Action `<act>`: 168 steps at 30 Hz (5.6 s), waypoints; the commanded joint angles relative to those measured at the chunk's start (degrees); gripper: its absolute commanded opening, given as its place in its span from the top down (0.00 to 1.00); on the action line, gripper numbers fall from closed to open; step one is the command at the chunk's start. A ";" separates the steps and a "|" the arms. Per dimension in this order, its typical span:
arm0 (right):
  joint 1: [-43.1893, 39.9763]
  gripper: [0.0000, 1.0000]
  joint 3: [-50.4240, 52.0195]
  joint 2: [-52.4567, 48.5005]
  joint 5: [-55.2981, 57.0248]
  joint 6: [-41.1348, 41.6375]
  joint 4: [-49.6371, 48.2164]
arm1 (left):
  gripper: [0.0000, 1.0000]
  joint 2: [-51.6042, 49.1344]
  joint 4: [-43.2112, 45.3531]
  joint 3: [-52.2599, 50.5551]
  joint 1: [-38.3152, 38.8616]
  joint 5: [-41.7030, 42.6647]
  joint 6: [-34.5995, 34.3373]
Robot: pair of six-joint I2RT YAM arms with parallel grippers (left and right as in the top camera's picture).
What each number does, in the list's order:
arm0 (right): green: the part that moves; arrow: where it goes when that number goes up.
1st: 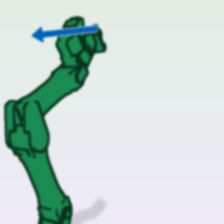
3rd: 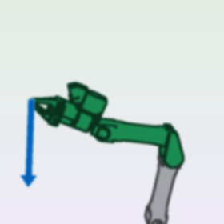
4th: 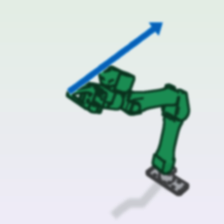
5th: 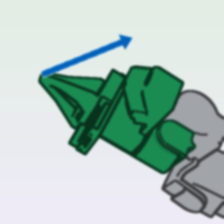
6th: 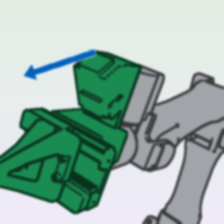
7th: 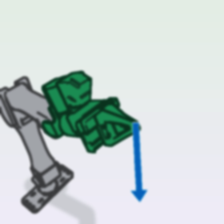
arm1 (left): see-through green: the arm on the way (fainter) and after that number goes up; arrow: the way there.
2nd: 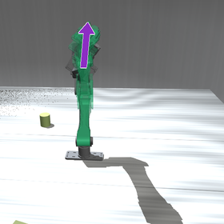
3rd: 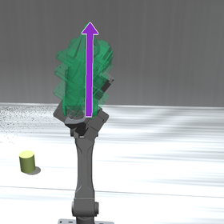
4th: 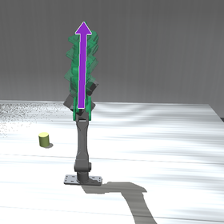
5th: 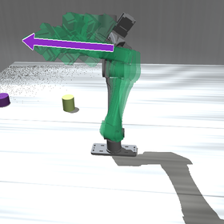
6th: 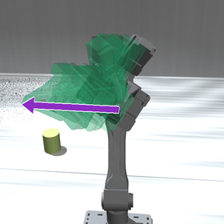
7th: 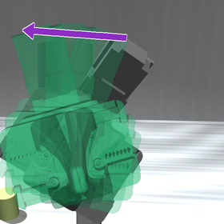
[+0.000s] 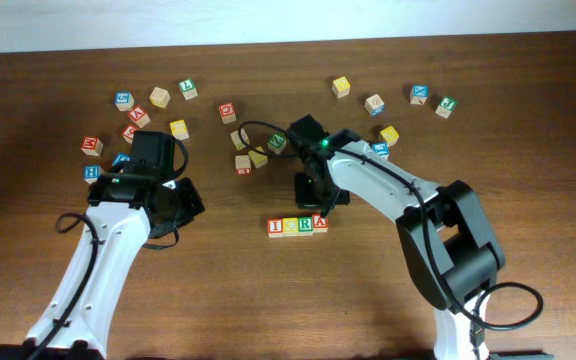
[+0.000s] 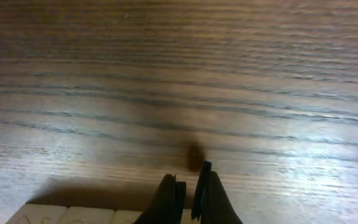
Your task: Spell out ICRA
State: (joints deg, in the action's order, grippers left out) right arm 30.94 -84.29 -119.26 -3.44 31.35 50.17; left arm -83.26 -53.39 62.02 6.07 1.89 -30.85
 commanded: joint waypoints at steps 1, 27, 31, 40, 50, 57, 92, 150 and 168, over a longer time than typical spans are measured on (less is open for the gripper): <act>1.25 0.96 0.83 -2.10 0.72 0.48 -0.22 | 1.00 -0.33 -0.09 -0.55 -0.24 -0.68 0.96; 1.36 0.96 0.83 -2.40 -1.07 -0.87 1.66 | 1.00 -0.33 0.11 -0.72 -0.22 -0.79 0.96; 1.36 0.96 0.83 -2.40 -1.05 -0.87 2.32 | 1.00 -0.33 0.13 -0.72 -0.22 -0.81 0.96; 1.36 0.96 0.83 -2.40 -2.14 -0.87 1.18 | 1.00 -0.33 0.11 -0.72 -0.22 -0.81 0.96; -5.27 0.96 -4.17 -2.38 -1.88 -4.59 4.87 | 1.00 -0.37 0.15 -1.14 -0.22 -0.81 0.98; -14.40 0.96 -7.82 -2.40 -4.52 -9.84 20.17 | 1.00 -3.76 0.33 -1.20 1.01 -0.15 2.71; -5.95 0.96 -2.49 -2.40 -12.22 -8.41 13.42 | 1.00 -11.89 3.04 -1.20 6.56 1.99 2.71; -6.14 0.96 -2.36 -2.40 -13.55 -8.37 15.58 | 1.00 -21.16 12.87 -1.22 15.58 16.61 2.69; -6.21 0.96 -2.36 -2.40 -13.94 -8.37 15.65 | 1.00 -21.16 12.85 -1.22 15.54 17.27 2.71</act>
State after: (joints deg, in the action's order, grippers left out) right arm 24.49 -87.07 -121.25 -16.62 22.55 65.78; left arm -103.90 -40.66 61.17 21.65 18.04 -29.12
